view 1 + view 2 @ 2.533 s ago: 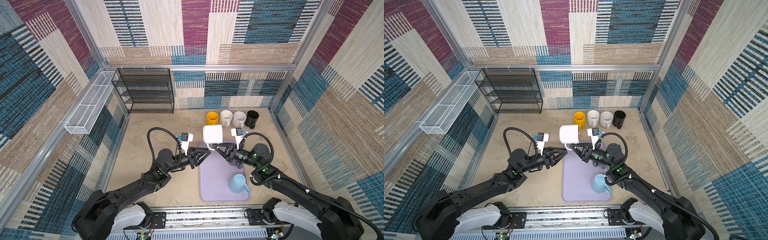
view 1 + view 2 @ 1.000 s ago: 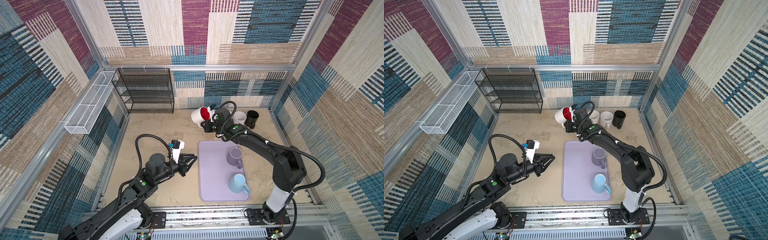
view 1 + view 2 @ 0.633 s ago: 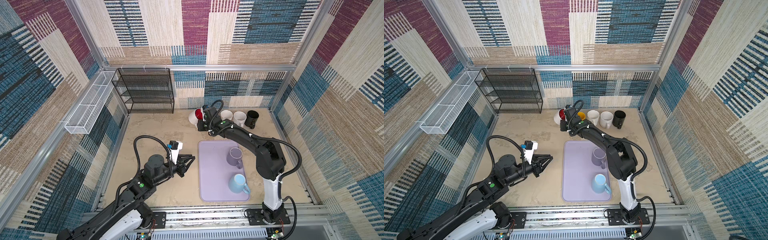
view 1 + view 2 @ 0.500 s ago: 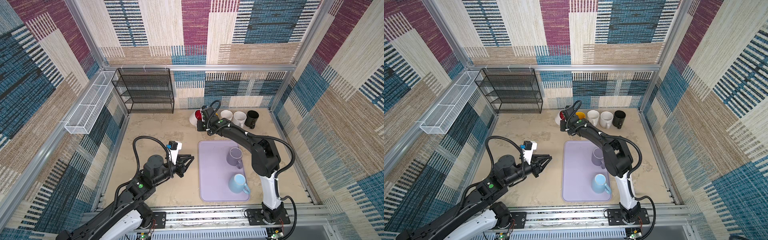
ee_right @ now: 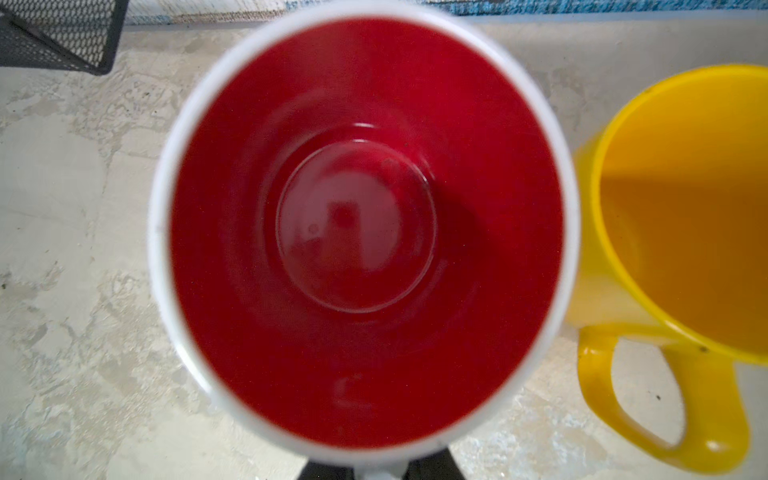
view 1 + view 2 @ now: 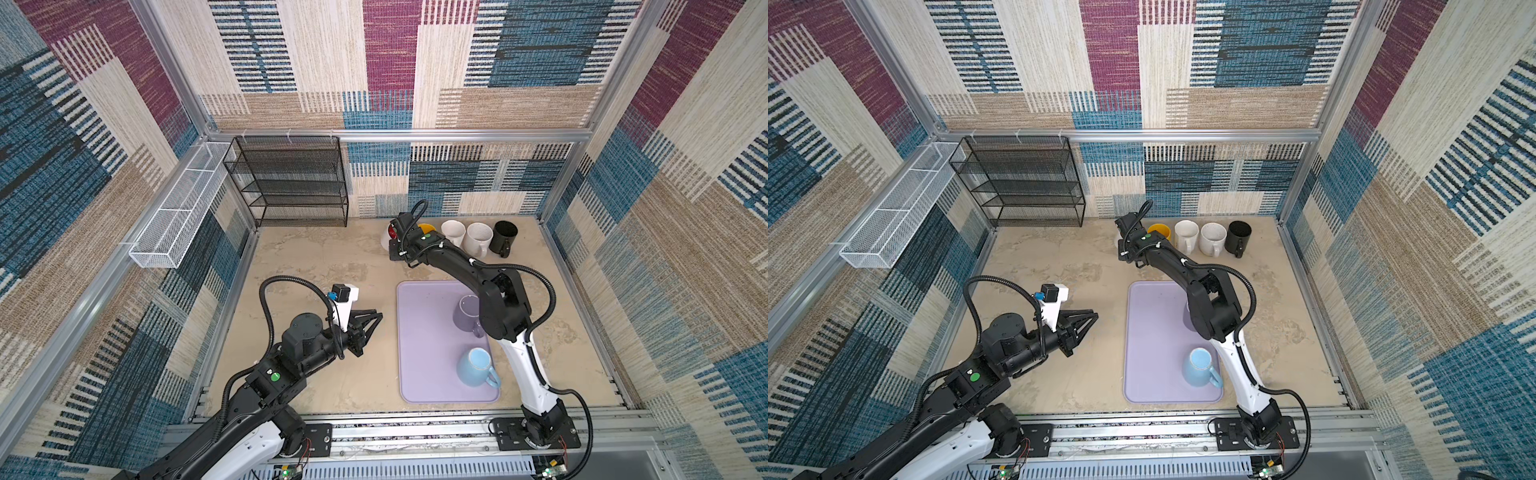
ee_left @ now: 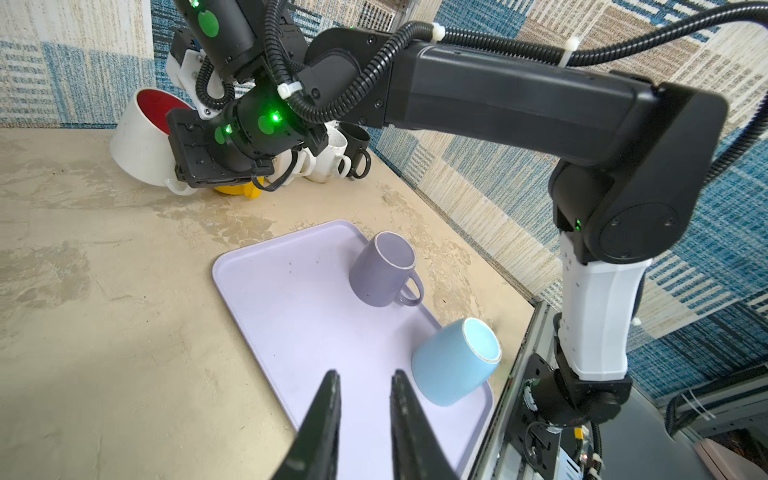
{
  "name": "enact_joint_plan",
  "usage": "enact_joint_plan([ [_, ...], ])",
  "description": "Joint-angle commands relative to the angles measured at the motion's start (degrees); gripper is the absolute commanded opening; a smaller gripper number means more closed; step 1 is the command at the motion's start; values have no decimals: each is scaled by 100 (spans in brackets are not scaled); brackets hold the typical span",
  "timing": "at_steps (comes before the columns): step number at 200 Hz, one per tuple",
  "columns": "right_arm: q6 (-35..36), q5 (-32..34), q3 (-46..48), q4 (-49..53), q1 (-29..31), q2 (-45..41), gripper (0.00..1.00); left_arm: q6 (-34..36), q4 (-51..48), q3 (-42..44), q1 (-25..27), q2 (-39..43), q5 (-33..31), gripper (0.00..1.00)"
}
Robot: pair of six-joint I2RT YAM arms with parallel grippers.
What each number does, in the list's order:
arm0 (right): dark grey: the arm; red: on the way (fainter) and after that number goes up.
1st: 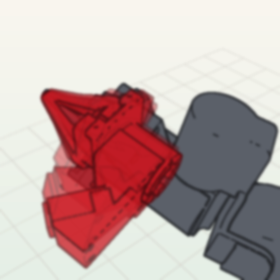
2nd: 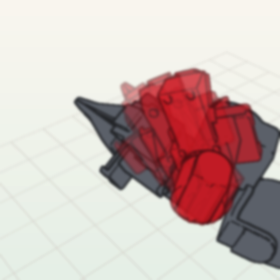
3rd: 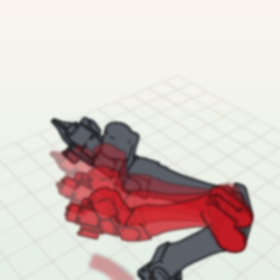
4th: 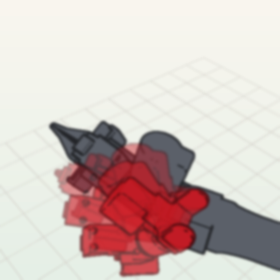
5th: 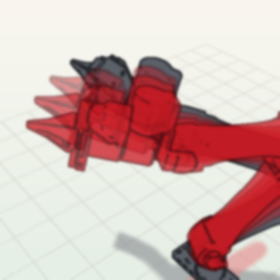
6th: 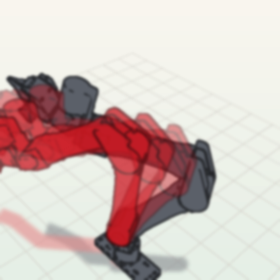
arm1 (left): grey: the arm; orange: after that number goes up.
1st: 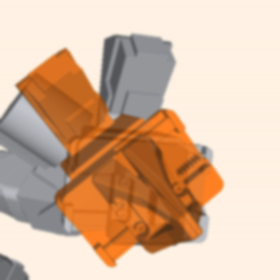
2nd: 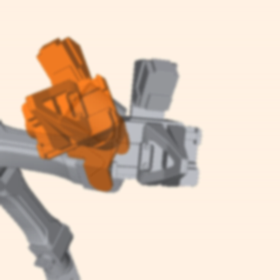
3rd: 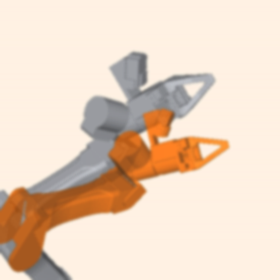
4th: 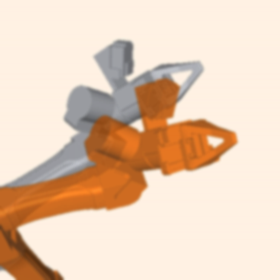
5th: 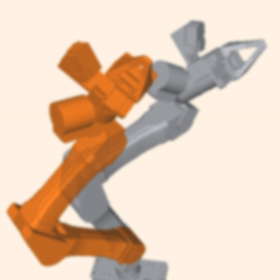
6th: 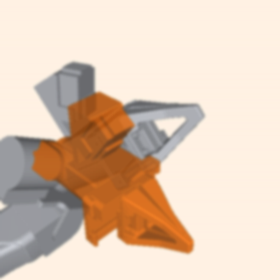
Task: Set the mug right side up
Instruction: 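Carry the white mug with the right gripper beside the yellow mug and lower it upright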
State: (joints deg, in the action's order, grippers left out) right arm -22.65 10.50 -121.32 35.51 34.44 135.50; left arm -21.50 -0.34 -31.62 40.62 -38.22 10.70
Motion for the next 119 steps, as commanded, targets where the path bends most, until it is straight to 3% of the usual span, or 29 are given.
enact_joint_plan([
  [1, -40, 298, -402, 96, 19, 244, 0, 151, -9, 11, -10, 34, -61, 23],
  [119, 9, 811, -1553, 912, 18, 1068, 0, 227, -162, 102, -11, 242, -152, 23],
])
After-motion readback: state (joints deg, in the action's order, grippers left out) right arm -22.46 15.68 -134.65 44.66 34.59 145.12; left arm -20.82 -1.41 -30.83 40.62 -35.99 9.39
